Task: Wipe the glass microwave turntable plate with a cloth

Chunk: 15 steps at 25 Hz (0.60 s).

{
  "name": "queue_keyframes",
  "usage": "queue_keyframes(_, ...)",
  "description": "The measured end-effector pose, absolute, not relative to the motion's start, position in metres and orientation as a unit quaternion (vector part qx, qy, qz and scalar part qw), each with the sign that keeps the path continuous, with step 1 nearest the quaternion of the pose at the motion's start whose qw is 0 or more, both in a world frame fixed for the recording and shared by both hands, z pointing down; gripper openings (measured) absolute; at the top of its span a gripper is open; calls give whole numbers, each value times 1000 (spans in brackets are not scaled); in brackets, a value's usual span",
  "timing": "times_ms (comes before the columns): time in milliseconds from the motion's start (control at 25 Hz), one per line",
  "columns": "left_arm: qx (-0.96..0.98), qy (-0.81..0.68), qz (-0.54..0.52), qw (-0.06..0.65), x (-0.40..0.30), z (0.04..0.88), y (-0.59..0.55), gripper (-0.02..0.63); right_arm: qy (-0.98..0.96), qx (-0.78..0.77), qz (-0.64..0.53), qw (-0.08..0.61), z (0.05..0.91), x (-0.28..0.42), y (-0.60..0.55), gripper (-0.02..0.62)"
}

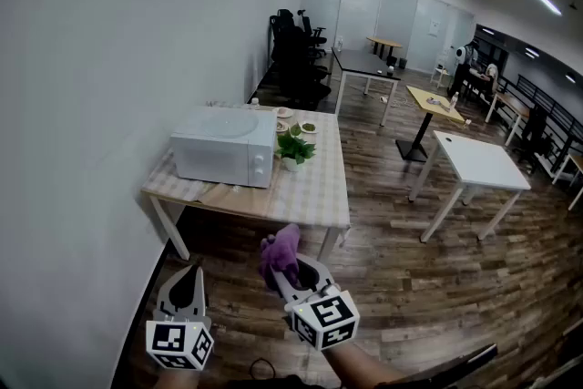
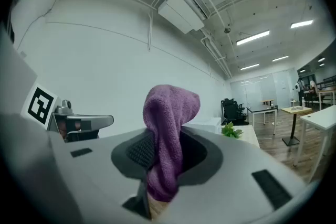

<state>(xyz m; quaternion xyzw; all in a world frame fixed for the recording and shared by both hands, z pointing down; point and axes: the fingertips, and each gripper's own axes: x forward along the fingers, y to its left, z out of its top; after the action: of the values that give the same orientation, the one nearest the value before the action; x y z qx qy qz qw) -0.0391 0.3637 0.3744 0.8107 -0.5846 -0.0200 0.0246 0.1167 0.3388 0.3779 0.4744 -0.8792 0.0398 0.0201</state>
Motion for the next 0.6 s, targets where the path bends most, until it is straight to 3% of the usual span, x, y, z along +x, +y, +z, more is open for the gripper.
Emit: queue_keyframes(600, 810, -585, -22, 17, -62, 373, 368, 8, -884, 466, 40, 9, 378, 92, 341, 111)
